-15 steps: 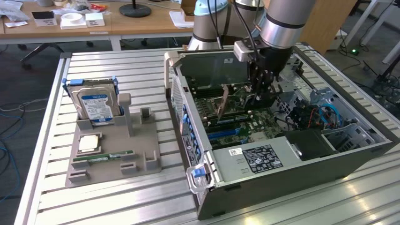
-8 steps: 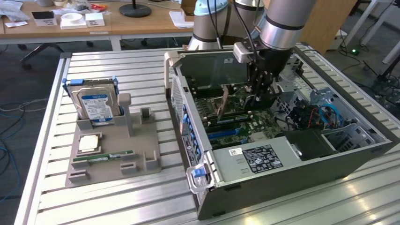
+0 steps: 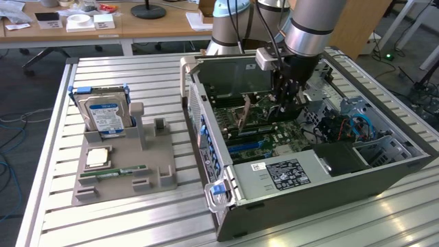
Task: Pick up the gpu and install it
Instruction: 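Insert the gpu into the slot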
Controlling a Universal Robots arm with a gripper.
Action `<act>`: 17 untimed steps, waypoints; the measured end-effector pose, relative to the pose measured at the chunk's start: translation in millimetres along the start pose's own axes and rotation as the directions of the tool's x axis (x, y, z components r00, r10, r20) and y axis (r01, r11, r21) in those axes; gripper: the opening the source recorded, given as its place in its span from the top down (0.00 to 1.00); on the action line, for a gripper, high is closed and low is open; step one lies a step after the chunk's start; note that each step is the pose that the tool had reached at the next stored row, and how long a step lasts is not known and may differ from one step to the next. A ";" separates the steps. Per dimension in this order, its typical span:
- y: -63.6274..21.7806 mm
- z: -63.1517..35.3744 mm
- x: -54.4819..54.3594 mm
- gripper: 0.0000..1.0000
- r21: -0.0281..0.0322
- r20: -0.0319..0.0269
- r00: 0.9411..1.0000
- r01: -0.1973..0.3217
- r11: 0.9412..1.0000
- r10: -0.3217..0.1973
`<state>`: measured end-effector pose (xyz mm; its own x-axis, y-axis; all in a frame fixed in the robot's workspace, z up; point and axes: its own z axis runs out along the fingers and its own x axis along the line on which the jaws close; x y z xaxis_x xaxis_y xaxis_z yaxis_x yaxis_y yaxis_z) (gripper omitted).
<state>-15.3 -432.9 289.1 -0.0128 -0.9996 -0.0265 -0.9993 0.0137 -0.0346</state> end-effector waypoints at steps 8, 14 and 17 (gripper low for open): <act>3.2 -0.5 13.9 0.74 0.000 0.000 1.000 0.000 1.000 0.000; 3.4 -0.6 14.7 0.74 0.000 0.000 1.000 0.000 1.000 0.000; 5.6 -0.7 14.7 0.74 0.001 0.000 1.000 0.001 1.000 -0.001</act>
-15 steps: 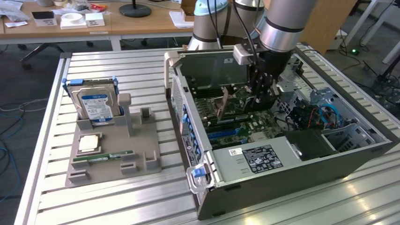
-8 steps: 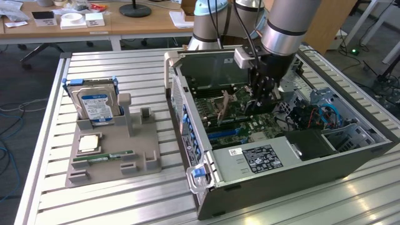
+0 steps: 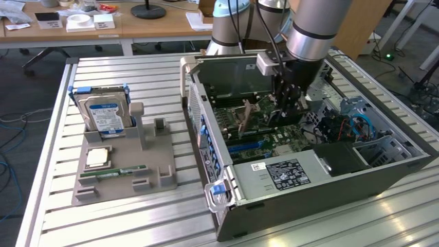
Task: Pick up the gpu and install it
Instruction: 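Insert the gpu into the slot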
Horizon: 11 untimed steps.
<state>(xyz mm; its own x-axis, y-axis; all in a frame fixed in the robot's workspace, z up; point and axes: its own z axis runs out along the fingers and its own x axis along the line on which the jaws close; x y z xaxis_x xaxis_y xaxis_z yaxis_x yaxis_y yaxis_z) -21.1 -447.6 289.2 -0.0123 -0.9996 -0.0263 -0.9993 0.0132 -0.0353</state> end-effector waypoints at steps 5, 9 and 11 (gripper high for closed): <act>10.7 -0.4 0.2 0.74 0.007 0.000 1.000 0.000 1.000 0.000; 20.7 -0.7 0.3 0.74 0.015 0.000 1.000 0.000 1.000 0.000; 22.4 -0.8 0.2 0.74 0.017 0.000 1.000 0.000 1.000 0.000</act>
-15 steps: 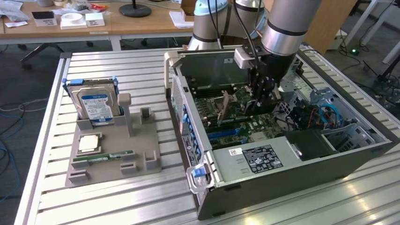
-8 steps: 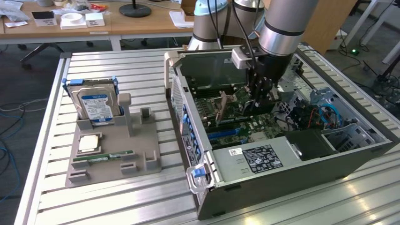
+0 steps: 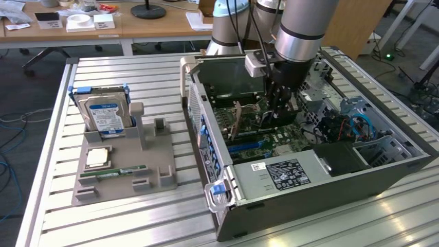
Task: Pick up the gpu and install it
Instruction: 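Insert the gpu into the slot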
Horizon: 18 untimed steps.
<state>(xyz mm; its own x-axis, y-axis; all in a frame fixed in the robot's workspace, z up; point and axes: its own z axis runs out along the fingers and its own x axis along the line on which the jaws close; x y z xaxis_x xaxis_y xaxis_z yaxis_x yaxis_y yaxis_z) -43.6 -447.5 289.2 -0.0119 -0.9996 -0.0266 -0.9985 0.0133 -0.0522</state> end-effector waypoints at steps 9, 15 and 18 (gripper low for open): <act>0.0 -0.1 0.1 0.74 0.000 0.000 1.000 0.000 1.000 0.000; -0.5 0.0 0.1 0.74 -0.010 -0.015 1.000 0.000 1.000 0.000; -0.5 0.0 0.0 0.74 -0.010 -0.015 1.000 0.000 1.000 0.000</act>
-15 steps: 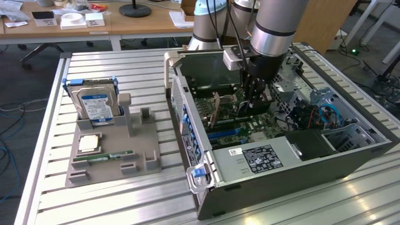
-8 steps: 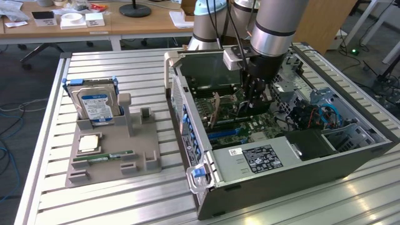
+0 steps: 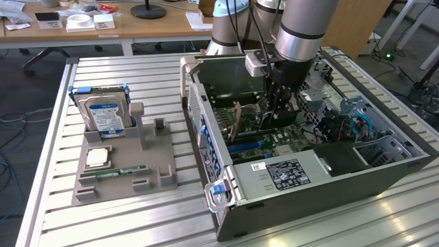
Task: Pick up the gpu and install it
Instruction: 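Insert the gpu into the slot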
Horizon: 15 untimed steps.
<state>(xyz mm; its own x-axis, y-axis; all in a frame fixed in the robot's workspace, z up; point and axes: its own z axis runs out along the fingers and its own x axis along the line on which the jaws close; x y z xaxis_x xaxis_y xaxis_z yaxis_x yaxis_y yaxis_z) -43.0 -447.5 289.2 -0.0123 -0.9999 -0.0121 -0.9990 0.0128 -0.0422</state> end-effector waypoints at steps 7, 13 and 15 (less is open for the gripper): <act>9.3 -0.4 0.1 0.74 0.002 0.000 1.000 0.000 1.000 0.000; 14.4 -0.6 0.2 0.74 0.003 0.000 1.000 0.000 1.000 0.000; 16.3 -0.7 0.2 0.74 0.004 0.000 1.000 0.000 1.000 0.000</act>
<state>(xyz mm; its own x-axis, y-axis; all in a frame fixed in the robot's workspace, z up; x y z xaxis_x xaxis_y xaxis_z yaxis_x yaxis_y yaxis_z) -59.4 -447.6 289.2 -0.0122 -0.9999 -0.0121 -0.9988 0.0128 -0.0464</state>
